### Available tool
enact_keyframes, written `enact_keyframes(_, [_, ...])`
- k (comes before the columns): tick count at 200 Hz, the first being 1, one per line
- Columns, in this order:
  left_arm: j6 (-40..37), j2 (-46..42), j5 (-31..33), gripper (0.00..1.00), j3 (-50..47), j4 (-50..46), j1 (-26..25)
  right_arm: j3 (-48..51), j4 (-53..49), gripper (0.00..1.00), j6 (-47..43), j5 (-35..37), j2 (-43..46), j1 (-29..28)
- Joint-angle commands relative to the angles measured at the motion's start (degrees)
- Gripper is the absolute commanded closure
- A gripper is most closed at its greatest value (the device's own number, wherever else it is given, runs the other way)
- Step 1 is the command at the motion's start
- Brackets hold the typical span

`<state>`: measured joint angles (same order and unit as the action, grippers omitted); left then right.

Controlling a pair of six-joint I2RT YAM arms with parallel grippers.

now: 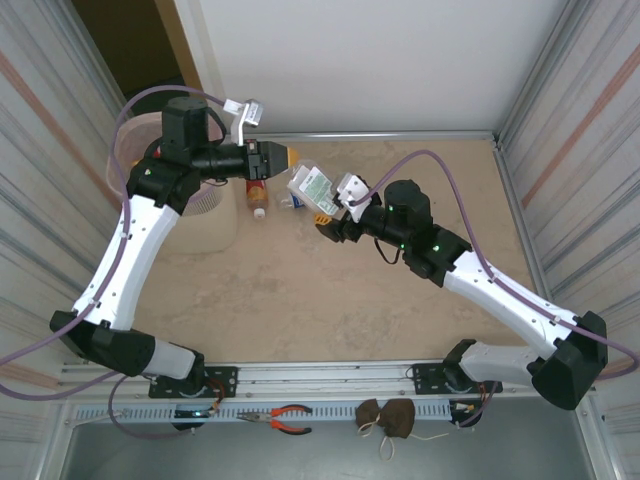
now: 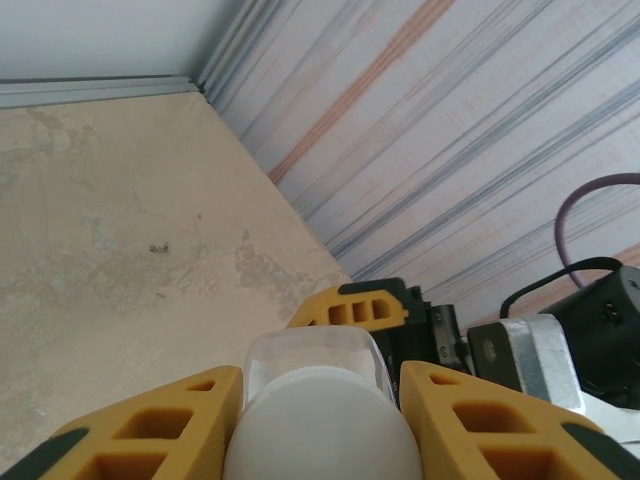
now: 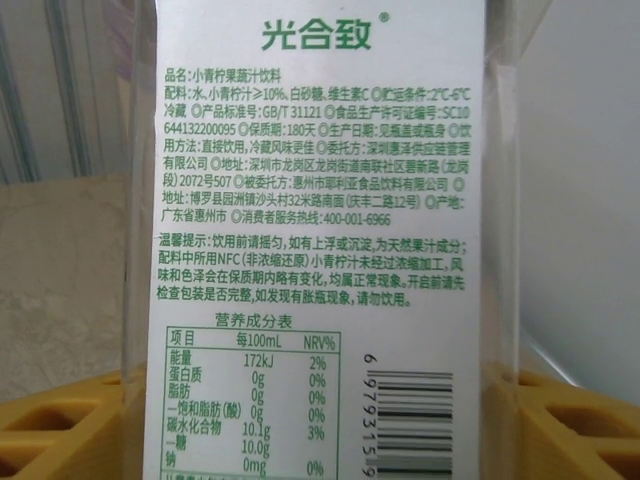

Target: Put the plastic bottles in the bin

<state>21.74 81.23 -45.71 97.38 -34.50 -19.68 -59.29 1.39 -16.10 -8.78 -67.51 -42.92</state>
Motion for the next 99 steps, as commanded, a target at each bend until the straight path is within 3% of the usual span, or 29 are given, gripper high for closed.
enact_keyframes(1, [-2.9,-0.9,2.8,0.75,2.8,-0.8,0.3,-1.3,0.2,0.19,1.8,1.0,2.3,-0.4])
enact_keyframes(35, [-2.6,-1.3,3.5,0.77,4.1,-2.1,5.5,-1.0,-0.6,0.15,2.1,2.4,4.0,-0.5])
enact_keyframes(99, [-0.8,-1.4,3.2,0.79,7.1,-1.6,25.0,-0.5,-2.3,0.14,1.9,4.4,7.0,-0.3])
